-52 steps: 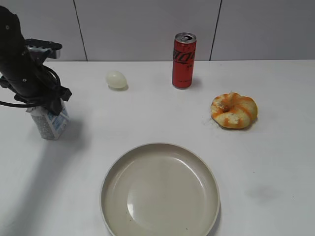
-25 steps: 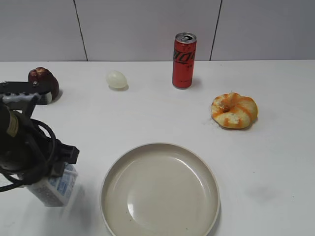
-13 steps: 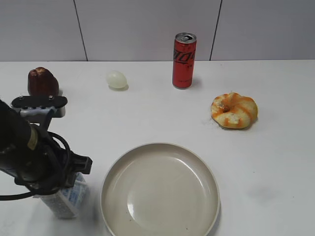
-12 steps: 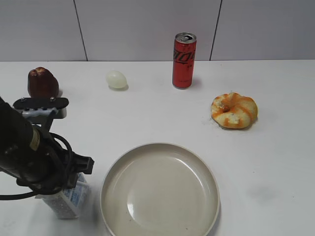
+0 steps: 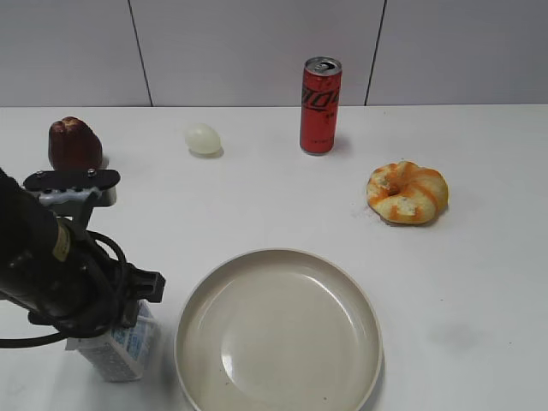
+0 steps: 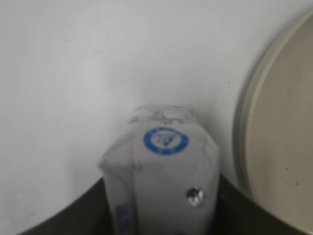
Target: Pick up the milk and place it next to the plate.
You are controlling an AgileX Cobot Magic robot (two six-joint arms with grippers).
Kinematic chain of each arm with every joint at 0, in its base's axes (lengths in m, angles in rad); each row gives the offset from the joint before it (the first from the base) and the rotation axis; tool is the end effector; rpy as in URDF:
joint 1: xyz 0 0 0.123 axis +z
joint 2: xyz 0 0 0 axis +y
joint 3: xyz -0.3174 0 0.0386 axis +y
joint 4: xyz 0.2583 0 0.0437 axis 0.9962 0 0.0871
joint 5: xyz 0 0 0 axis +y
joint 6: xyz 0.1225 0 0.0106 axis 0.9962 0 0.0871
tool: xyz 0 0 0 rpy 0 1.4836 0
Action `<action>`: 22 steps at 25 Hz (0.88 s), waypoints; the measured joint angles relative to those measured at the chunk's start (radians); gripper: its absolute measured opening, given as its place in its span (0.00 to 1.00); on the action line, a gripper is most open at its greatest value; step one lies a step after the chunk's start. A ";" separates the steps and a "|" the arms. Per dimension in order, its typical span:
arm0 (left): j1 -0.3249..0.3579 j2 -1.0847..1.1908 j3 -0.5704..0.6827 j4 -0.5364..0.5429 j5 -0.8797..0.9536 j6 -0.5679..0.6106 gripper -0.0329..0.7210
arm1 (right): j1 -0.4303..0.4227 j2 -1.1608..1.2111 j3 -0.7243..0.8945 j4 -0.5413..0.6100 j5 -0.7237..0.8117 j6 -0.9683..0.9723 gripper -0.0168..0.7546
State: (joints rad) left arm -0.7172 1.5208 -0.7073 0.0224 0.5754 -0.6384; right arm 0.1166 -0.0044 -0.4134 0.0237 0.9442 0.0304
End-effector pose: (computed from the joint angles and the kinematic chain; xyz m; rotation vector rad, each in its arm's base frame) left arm 0.2003 -0.1727 0.1657 0.1397 2.9106 -0.2306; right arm 0.0117 0.0037 0.2526 -0.0850 2.0101 0.1219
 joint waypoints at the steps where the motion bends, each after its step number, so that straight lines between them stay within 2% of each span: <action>1: 0.000 0.000 0.000 0.000 -0.002 0.005 0.52 | 0.000 0.000 0.000 0.000 0.000 0.000 0.67; 5: -0.001 -0.020 0.000 -0.001 -0.004 0.011 0.81 | 0.000 0.000 0.000 0.000 0.000 0.000 0.67; 7: -0.001 -0.045 0.000 0.005 -0.001 0.012 0.88 | 0.000 0.000 0.000 0.000 0.000 0.000 0.67; 11: 0.010 -0.130 0.000 0.064 0.019 0.015 0.91 | 0.000 0.000 0.000 0.000 0.000 0.000 0.67; 14: 0.055 -0.210 -0.024 0.079 0.065 0.072 0.90 | 0.000 0.000 0.000 0.000 0.000 0.000 0.67; 17: 0.146 -0.273 -0.077 0.081 0.137 0.187 0.89 | 0.000 0.000 0.000 0.000 0.000 0.000 0.67; 22: 0.373 -0.312 -0.168 0.071 0.261 0.435 0.84 | 0.000 0.000 0.000 0.000 0.000 0.000 0.67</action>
State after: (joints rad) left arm -0.3445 1.2084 -0.8754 0.0939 0.8363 -0.2031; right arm 0.1166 -0.0044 -0.4134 0.0237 0.9442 0.0304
